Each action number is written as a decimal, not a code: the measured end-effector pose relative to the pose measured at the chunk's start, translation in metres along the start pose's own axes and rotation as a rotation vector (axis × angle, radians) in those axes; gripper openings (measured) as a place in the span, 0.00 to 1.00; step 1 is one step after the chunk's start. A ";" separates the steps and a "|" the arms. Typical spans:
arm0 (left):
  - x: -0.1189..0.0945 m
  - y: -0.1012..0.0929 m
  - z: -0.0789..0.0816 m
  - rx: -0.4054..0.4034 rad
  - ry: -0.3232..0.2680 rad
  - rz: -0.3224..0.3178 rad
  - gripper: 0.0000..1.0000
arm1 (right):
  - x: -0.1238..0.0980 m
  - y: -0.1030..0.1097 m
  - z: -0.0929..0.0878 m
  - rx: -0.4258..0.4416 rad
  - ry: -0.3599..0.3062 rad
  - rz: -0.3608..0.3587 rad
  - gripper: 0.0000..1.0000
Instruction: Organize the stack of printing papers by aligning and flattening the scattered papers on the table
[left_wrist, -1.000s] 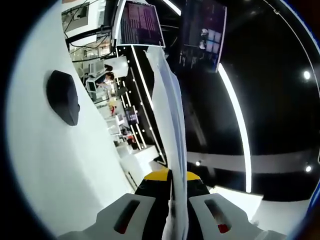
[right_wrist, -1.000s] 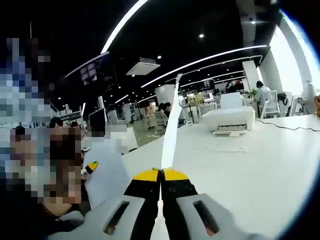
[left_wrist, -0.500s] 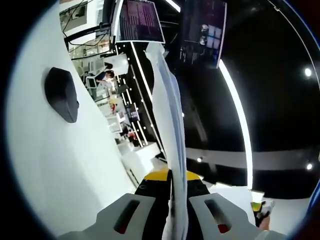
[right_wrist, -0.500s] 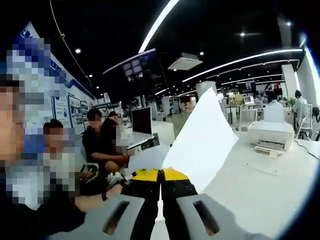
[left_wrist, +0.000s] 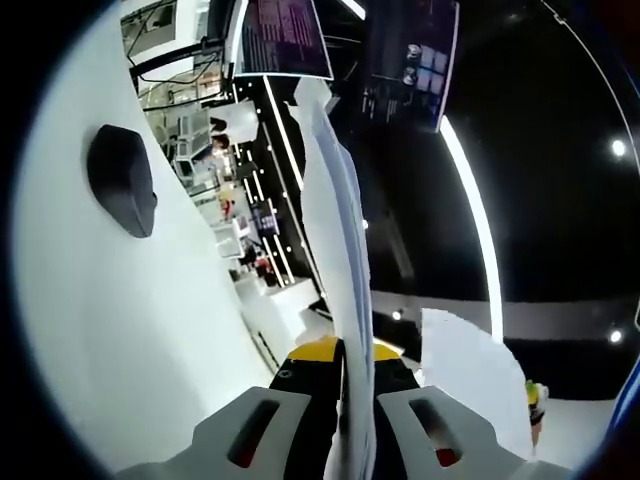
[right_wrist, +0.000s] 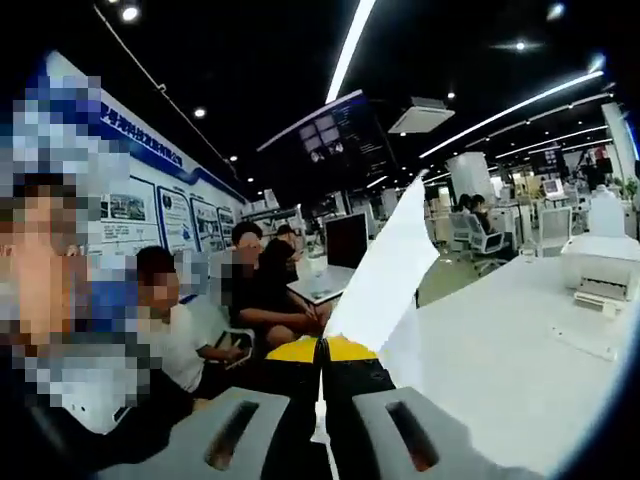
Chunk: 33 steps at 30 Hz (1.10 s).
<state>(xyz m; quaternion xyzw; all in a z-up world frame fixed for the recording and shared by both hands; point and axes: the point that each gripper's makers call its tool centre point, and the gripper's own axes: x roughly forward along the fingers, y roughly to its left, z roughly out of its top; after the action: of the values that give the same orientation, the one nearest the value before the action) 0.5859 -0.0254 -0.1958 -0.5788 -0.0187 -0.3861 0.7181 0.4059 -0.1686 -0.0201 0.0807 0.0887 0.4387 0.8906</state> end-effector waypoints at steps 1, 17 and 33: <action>0.000 0.000 0.000 0.001 0.001 -0.003 0.06 | 0.001 -0.010 -0.004 -0.003 0.012 -0.009 0.00; 0.000 -0.002 -0.006 0.023 0.011 -0.008 0.06 | 0.021 -0.138 -0.111 0.126 0.239 -0.205 0.00; 0.000 -0.002 -0.007 0.018 0.028 -0.010 0.06 | 0.035 -0.156 -0.093 0.035 0.300 -0.270 0.00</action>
<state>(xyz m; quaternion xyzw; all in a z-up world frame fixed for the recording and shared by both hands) 0.5819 -0.0313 -0.1960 -0.5670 -0.0150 -0.3973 0.7215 0.5252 -0.2284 -0.1483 0.0175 0.2380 0.3207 0.9166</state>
